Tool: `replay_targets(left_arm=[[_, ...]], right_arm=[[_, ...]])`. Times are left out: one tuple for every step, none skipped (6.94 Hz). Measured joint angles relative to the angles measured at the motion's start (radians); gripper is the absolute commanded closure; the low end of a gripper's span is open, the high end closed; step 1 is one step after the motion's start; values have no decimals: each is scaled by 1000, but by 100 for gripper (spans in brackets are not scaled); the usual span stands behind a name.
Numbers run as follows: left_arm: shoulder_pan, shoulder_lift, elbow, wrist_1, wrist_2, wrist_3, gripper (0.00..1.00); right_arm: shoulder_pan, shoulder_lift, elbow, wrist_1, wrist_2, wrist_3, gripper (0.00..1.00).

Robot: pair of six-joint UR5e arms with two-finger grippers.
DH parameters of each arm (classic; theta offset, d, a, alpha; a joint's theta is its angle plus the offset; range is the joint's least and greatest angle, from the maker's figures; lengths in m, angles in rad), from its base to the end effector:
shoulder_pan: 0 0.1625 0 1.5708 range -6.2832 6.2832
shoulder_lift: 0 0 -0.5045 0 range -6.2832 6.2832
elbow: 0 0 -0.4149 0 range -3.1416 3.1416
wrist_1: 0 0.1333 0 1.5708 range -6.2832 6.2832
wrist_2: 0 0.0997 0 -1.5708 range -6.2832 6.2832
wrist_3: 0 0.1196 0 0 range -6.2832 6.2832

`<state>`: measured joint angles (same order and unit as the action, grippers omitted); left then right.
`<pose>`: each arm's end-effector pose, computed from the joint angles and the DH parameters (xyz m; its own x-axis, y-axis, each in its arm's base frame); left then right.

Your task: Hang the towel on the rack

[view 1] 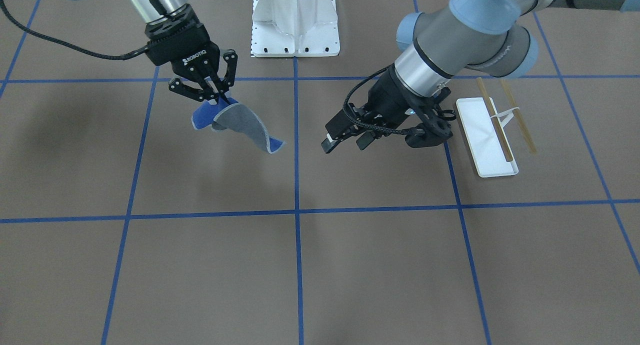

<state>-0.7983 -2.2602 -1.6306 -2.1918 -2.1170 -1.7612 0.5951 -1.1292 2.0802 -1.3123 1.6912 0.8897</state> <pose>0.4688 -0.5830 0.1919 0.0880 -0.3220 -0.9427 0.2784 0.9166 -0.2871 -0.4326 -0.4365 0.2296 0.5193 -0.4033 0.7535 -0.1758 0.8124 0.5560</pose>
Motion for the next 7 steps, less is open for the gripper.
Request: replay_targets(left_arm=[[44,-16,9,-37,65,-29,2],[84,-31,20,-71,127,-57,2],[104,-47,25,-87,157,-95,3],[112,-60,27,-92,168,-132,17],[114,-67,27,-93,172,-151,46],[114,-69,28,-94,173,-158,76],[113,-69,30,-94,173,-160,100]], right_arm=[[-31,8,0,0,-35,6,100],[-49,13,-1,1,-56,7,100],[-59,14,-2,1,-67,8,100],[-66,14,-3,1,-72,8,100],[-69,13,-2,2,-74,8,100],[-71,9,0,2,-74,8,100],[-74,7,1,3,-74,8,100]])
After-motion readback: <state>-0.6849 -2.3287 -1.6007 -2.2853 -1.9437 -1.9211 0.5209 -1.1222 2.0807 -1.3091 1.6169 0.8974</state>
